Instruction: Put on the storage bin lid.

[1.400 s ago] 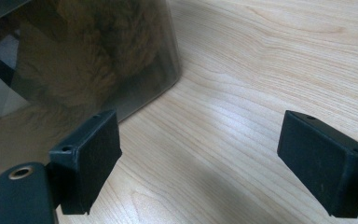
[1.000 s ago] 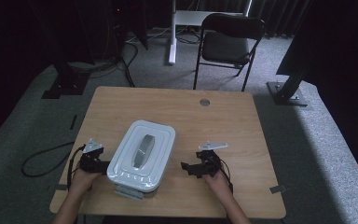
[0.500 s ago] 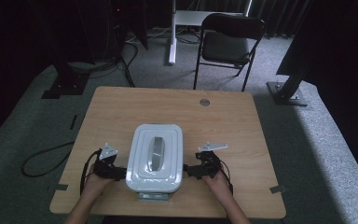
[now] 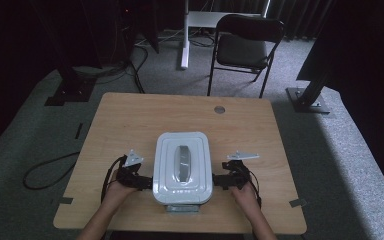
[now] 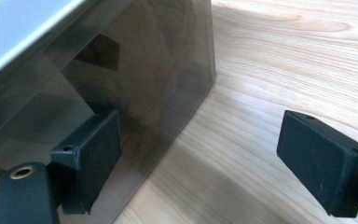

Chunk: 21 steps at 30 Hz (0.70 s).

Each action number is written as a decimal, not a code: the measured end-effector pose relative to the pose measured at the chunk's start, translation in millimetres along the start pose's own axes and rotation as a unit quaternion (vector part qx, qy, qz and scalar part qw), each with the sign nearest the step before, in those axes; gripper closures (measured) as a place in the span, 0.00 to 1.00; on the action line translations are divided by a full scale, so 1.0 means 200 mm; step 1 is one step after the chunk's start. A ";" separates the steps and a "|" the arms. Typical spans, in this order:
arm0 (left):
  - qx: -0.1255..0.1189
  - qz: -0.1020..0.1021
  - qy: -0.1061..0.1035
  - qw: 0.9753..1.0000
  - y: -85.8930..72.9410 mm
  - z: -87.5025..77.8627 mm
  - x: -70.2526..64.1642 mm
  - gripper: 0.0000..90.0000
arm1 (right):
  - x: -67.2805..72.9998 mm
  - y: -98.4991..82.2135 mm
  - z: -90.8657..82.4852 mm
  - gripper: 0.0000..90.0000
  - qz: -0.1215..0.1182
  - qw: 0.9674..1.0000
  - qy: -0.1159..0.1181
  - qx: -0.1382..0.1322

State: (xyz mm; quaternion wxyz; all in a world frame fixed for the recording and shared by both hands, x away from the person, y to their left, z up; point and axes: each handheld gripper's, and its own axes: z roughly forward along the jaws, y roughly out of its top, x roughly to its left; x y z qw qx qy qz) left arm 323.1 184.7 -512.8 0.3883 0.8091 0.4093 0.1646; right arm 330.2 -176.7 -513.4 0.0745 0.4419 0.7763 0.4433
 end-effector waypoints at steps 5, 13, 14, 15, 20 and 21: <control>-0.008 -0.006 -0.003 1.000 0.04 0.04 -0.01 0.02 | -0.04 -0.02 -0.03 0.14 0.010 1.000 -0.004 -0.005; -0.021 -0.012 -0.002 1.000 0.05 0.06 -0.01 0.02 | -0.08 -0.04 -0.04 0.14 -0.011 1.000 -0.025 0.004; -0.030 -0.016 -0.003 0.999 0.04 0.05 -0.01 0.02 | -0.08 -0.04 -0.04 0.14 -0.011 1.000 -0.025 0.004; -0.034 -0.017 -0.001 0.999 0.04 0.05 -0.01 0.02 | -0.09 -0.04 -0.04 0.14 -0.013 0.999 -0.031 0.005; -0.050 -0.017 0.011 0.999 0.04 0.01 0.01 0.02 | -0.13 -0.06 -0.04 0.14 -0.011 0.998 -0.058 0.000; -0.053 -0.017 0.011 0.998 0.04 0.00 0.01 0.02 | -0.13 -0.07 -0.05 0.14 -0.013 0.998 -0.067 -0.008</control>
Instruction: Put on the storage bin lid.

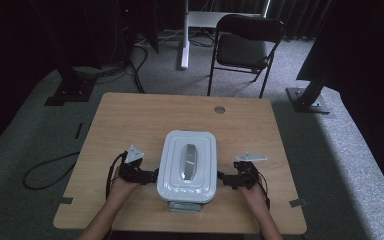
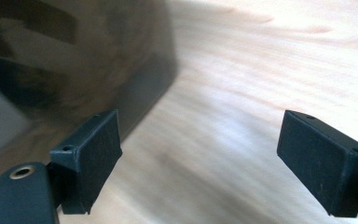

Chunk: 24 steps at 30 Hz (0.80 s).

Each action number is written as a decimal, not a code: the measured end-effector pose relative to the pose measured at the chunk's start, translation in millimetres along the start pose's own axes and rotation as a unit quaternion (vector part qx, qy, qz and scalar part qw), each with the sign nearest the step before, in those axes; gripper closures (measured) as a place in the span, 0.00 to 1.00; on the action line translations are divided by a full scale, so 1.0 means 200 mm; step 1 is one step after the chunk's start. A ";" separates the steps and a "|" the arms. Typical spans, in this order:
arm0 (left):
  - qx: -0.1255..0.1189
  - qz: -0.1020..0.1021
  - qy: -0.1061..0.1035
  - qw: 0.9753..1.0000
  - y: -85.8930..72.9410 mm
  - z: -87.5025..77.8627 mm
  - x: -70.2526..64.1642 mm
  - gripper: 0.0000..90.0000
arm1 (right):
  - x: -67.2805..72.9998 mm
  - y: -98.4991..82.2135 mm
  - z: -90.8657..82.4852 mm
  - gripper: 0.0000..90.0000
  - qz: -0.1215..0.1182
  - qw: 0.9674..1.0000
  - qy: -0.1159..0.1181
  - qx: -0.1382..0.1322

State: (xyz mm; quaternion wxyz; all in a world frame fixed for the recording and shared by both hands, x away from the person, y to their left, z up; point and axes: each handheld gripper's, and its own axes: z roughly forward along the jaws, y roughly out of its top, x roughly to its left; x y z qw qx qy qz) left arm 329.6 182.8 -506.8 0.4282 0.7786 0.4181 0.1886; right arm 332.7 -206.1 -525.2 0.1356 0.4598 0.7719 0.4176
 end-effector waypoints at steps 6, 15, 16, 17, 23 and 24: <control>-0.001 -0.002 -0.004 1.000 0.00 -0.02 0.01 0.02 | -0.04 -0.01 -0.03 0.14 -0.002 1.000 -0.020 -0.024; 0.002 -0.006 -0.003 1.000 -0.04 -0.03 0.03 0.02 | -0.05 -0.03 -0.05 0.14 0.001 1.000 -0.007 -0.029; 0.002 -0.005 -0.003 1.000 -0.04 -0.03 0.04 0.02 | -0.05 -0.03 -0.05 0.14 -0.002 0.999 -0.007 -0.036; 0.002 -0.008 -0.002 1.000 -0.04 -0.04 0.04 0.02 | -0.05 -0.03 -0.05 0.14 -0.002 0.999 -0.007 -0.036; 0.001 -0.014 0.002 1.000 -0.09 -0.07 0.07 0.02 | -0.06 -0.05 -0.08 0.14 0.003 0.998 -0.024 -0.053; 0.002 -0.015 0.005 1.000 -0.10 -0.07 0.07 0.02 | -0.07 -0.06 -0.08 0.14 0.006 0.998 -0.023 -0.057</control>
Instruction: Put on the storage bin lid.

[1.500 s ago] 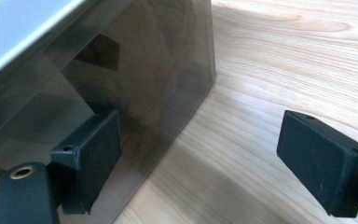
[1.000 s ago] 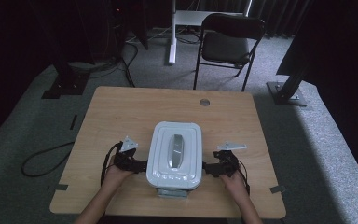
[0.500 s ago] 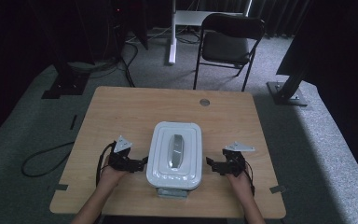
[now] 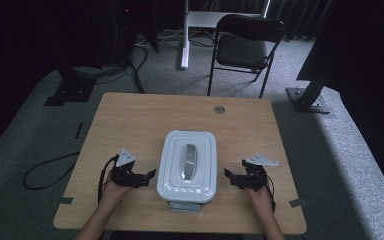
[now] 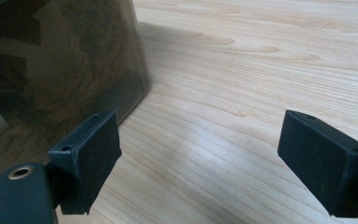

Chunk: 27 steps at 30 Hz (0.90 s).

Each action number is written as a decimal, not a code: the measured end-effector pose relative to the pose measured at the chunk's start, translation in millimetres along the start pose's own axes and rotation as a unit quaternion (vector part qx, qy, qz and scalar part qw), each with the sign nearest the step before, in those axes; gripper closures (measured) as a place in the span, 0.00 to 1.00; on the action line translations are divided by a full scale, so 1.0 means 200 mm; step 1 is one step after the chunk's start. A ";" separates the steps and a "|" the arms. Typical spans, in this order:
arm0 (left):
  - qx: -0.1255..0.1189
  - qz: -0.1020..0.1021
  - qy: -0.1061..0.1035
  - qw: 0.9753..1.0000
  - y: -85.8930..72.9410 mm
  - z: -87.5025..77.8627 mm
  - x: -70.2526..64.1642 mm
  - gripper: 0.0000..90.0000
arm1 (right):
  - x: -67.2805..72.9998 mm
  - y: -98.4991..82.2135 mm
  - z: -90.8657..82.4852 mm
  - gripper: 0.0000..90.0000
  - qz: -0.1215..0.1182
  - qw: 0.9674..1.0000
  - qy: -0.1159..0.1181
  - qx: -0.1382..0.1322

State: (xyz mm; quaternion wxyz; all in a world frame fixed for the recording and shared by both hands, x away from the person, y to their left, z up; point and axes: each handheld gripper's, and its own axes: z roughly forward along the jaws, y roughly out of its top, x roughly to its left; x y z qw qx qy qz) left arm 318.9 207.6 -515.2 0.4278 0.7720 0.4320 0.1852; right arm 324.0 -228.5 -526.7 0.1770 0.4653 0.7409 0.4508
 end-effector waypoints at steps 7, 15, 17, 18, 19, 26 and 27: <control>-0.003 -0.013 0.010 1.000 -0.06 -0.05 0.05 0.02 | -0.02 -0.03 -0.02 0.14 -0.006 1.000 -0.016 -0.001; 0.002 -0.022 0.023 1.000 -0.12 -0.09 0.08 0.02 | -0.04 -0.06 -0.06 0.13 -0.007 1.000 -0.028 -0.012; 0.002 -0.029 0.026 0.999 -0.14 -0.10 0.10 0.02 | -0.06 -0.07 -0.06 0.13 -0.007 0.999 -0.032 -0.011; 0.002 -0.031 0.028 0.999 -0.15 -0.10 0.11 0.02 | -0.07 -0.07 -0.07 0.13 -0.006 0.999 -0.036 -0.009; 0.002 -0.032 0.031 0.999 -0.16 -0.11 0.12 0.02 | -0.08 -0.08 -0.07 0.13 -0.003 0.999 -0.036 -0.008; 0.001 -0.047 0.047 0.998 -0.21 -0.16 0.17 0.02 | -0.11 -0.10 -0.09 0.13 -0.007 0.997 -0.070 -0.008; 0.000 -0.051 0.050 0.997 -0.22 -0.17 0.18 0.02 | -0.13 -0.11 -0.09 0.13 -0.002 0.997 -0.073 -0.006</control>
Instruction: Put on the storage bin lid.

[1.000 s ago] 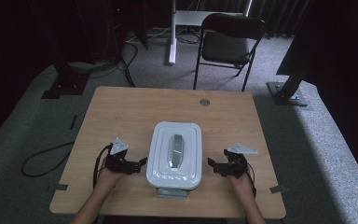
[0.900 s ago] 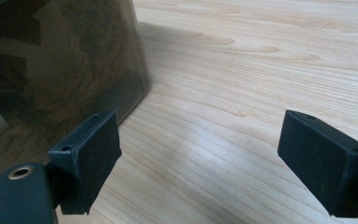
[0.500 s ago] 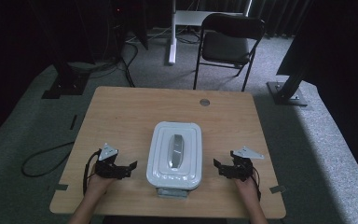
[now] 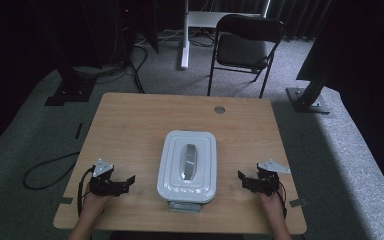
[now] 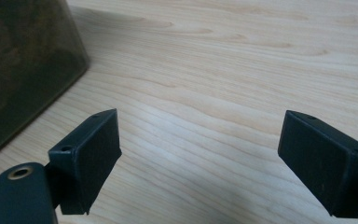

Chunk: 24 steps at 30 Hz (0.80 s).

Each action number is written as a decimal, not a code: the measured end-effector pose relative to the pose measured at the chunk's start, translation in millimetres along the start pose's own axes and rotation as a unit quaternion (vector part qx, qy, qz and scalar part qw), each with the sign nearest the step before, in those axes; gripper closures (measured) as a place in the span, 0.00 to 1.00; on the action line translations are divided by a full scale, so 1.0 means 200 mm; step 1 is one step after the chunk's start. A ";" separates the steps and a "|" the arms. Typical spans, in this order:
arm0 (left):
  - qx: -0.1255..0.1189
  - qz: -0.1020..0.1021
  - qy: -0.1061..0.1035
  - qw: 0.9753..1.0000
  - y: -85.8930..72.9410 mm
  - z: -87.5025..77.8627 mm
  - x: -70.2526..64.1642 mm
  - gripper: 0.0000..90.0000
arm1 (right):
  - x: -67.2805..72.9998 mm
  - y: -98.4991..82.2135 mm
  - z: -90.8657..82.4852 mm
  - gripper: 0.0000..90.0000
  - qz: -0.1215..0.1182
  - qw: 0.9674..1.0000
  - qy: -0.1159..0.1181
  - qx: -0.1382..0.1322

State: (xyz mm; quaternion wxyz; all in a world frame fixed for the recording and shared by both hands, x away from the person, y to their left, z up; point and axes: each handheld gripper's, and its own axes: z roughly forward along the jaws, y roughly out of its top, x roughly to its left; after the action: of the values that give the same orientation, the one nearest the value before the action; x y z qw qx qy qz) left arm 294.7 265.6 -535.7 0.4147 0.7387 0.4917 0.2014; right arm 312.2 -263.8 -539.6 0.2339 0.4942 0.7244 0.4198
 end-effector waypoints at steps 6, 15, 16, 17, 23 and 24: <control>0.002 -0.006 0.013 1.000 -0.03 -0.02 0.03 0.02 | -0.03 -0.01 -0.01 0.13 0.006 1.000 -0.008 -0.002; 0.008 -0.013 0.028 0.999 -0.06 -0.05 0.08 0.02 | -0.08 -0.05 -0.03 0.13 0.021 0.999 -0.034 -0.001; 0.008 -0.013 0.031 0.999 -0.07 -0.05 0.09 0.02 | -0.09 -0.05 -0.04 0.13 0.020 0.999 -0.038 0.000; 0.009 -0.013 0.033 0.999 -0.07 -0.06 0.10 0.02 | -0.09 -0.06 -0.04 0.13 0.021 0.999 -0.042 0.000; 0.013 -0.022 0.045 0.999 -0.10 -0.09 0.13 0.02 | -0.12 -0.09 -0.06 0.13 0.032 0.998 -0.056 0.004; 0.013 -0.022 0.045 0.999 -0.10 -0.09 0.13 0.02 | -0.12 -0.10 -0.06 0.13 0.036 0.998 -0.056 0.006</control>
State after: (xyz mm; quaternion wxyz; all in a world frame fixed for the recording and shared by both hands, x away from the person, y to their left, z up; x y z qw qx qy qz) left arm 281.8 300.0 -545.3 0.3870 0.7233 0.5282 0.2191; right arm 302.8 -294.0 -551.3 0.2562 0.5441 0.6944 0.3951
